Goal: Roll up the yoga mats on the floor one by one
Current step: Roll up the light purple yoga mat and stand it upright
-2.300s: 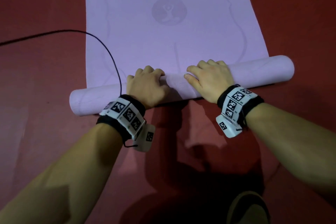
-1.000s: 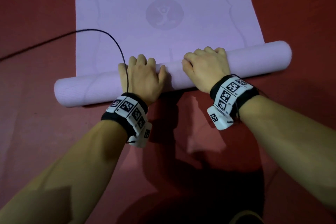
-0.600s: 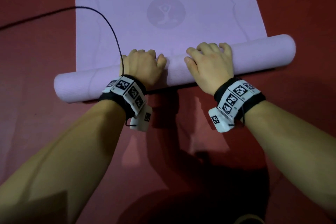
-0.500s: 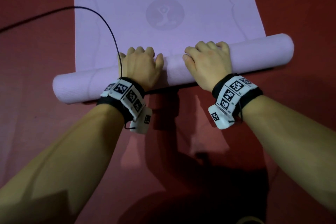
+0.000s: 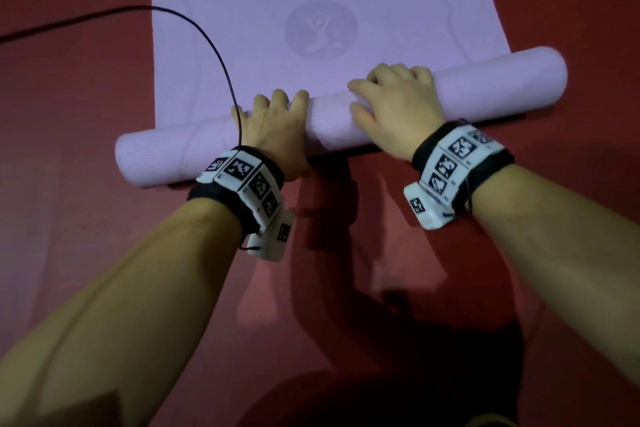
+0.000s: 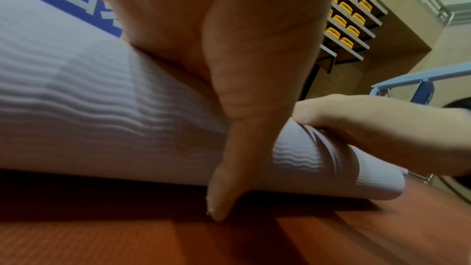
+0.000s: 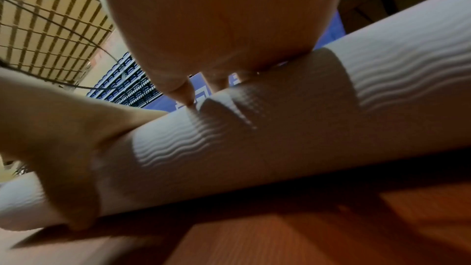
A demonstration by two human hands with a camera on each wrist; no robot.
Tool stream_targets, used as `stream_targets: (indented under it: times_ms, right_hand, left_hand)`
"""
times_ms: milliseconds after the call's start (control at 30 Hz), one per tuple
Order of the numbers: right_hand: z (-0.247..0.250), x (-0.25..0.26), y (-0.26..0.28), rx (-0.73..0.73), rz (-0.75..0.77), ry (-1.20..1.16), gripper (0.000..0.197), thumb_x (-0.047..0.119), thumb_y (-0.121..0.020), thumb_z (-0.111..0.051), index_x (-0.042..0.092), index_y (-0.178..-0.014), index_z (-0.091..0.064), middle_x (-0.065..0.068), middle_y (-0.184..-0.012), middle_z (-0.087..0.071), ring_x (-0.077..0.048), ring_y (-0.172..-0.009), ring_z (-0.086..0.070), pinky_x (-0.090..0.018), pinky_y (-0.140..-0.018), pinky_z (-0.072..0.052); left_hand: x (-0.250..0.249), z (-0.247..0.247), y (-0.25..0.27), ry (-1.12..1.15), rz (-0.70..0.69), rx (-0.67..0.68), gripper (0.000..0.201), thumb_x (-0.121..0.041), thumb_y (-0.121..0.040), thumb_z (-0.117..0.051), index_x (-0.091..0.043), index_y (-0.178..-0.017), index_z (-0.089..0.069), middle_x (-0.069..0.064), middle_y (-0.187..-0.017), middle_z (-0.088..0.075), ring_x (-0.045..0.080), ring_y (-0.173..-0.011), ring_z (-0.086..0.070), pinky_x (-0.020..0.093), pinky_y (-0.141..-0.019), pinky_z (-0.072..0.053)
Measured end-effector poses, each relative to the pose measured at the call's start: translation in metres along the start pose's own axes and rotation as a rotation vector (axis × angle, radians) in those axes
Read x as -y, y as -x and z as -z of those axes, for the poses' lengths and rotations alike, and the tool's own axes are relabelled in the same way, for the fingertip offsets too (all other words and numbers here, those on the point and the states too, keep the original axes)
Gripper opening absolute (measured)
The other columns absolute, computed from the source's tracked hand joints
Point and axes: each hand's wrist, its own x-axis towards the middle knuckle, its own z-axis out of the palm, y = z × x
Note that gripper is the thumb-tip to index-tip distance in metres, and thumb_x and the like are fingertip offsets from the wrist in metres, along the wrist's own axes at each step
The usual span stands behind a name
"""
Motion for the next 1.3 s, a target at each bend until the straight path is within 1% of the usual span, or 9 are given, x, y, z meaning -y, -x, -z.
stream_targets:
  times_ms: [100,200,333,500,633,767,933,1067,1300]
  right_hand:
    - [0.002,0.001,0.015,0.12,0.054,0.062,0.087,0.055,-0.069,-0.056,0.019,-0.147,-0.041,-0.011,-0.137,-0.05,-0.032,-0.13,-0.043,-0.054,-0.114,-0.019]
    - [0.007,0.001,0.01,0.243,0.05,0.196,0.107,0.041,-0.059,-0.082,0.022,-0.15,-0.031,-0.01,-0.141,-0.044,-0.032,-0.13,-0.04,-0.052,-0.114,-0.018]
    - [0.011,0.005,0.0,0.223,0.043,0.237,0.091,0.023,-0.06,-0.079,0.025,-0.141,-0.038,-0.006,-0.127,-0.052,-0.031,-0.115,-0.05,-0.048,-0.104,-0.03]
    - [0.014,0.009,0.015,0.213,0.051,0.272,0.086,0.024,-0.059,-0.078,0.027,-0.136,-0.041,-0.006,-0.123,-0.054,-0.031,-0.108,-0.052,-0.047,-0.096,-0.035]
    - [0.018,0.013,0.038,0.233,0.058,0.274,0.085,0.026,-0.06,-0.078,0.028,-0.136,-0.042,-0.005,-0.124,-0.053,-0.03,-0.108,-0.052,-0.047,-0.095,-0.035]
    - [0.023,0.022,0.063,0.276,0.056,0.284,0.085,0.028,-0.06,-0.078,0.029,-0.137,-0.041,-0.004,-0.123,-0.054,-0.03,-0.108,-0.053,-0.045,-0.093,-0.035]
    - [0.03,0.034,0.093,0.385,0.047,0.281,0.088,0.036,-0.06,-0.079,0.033,-0.138,-0.039,-0.001,-0.125,-0.052,-0.028,-0.11,-0.053,-0.044,-0.094,-0.036]
    - [0.038,0.042,0.108,0.474,0.037,0.242,0.089,0.039,-0.06,-0.079,0.036,-0.138,-0.037,0.0,-0.124,-0.052,-0.027,-0.109,-0.052,-0.044,-0.094,-0.037]
    - [0.046,0.048,0.132,0.636,0.05,0.203,0.089,0.044,-0.057,-0.081,0.039,-0.135,-0.039,0.002,-0.118,-0.052,-0.025,-0.107,-0.053,-0.043,-0.092,-0.04]
  left_hand:
    - [-0.001,-0.001,-0.004,-0.023,0.016,-0.001,0.1,-0.034,-0.057,-0.09,-0.024,-0.14,-0.035,0.008,-0.129,-0.049,0.037,-0.119,-0.047,0.061,-0.101,-0.033]
    - [-0.002,0.001,-0.008,-0.018,0.032,0.006,0.083,-0.028,-0.065,-0.083,-0.023,-0.134,-0.038,0.008,-0.125,-0.05,0.036,-0.117,-0.048,0.061,-0.101,-0.034]
    - [-0.002,0.011,-0.014,0.004,0.054,0.053,0.073,-0.034,-0.069,-0.08,-0.025,-0.13,-0.04,0.006,-0.122,-0.052,0.033,-0.117,-0.05,0.058,-0.099,-0.038]
    - [-0.007,0.012,0.002,-0.007,0.046,0.089,0.081,-0.034,-0.066,-0.086,-0.025,-0.132,-0.04,0.005,-0.123,-0.052,0.032,-0.117,-0.049,0.057,-0.1,-0.039]
    - [-0.012,0.007,0.026,0.006,0.037,0.099,0.075,-0.029,-0.068,-0.082,-0.025,-0.131,-0.04,0.005,-0.121,-0.051,0.032,-0.115,-0.049,0.058,-0.099,-0.04]
    - [-0.016,0.0,0.052,0.034,0.033,0.121,0.068,-0.035,-0.073,-0.077,-0.027,-0.13,-0.041,0.003,-0.122,-0.051,0.031,-0.116,-0.049,0.058,-0.101,-0.038]
    - [-0.018,-0.006,0.085,0.066,-0.001,0.179,0.063,-0.038,-0.072,-0.075,-0.027,-0.125,-0.043,0.002,-0.119,-0.053,0.03,-0.116,-0.052,0.052,-0.097,-0.039]
    - [-0.018,-0.002,0.104,0.084,-0.035,0.282,0.071,-0.031,-0.068,-0.081,-0.025,-0.127,-0.044,0.002,-0.12,-0.054,0.029,-0.117,-0.052,0.051,-0.098,-0.039]
    - [-0.021,-0.011,0.128,0.142,-0.086,0.417,0.073,-0.033,-0.062,-0.086,-0.026,-0.123,-0.047,0.001,-0.115,-0.056,0.03,-0.111,-0.056,0.049,-0.093,-0.043]
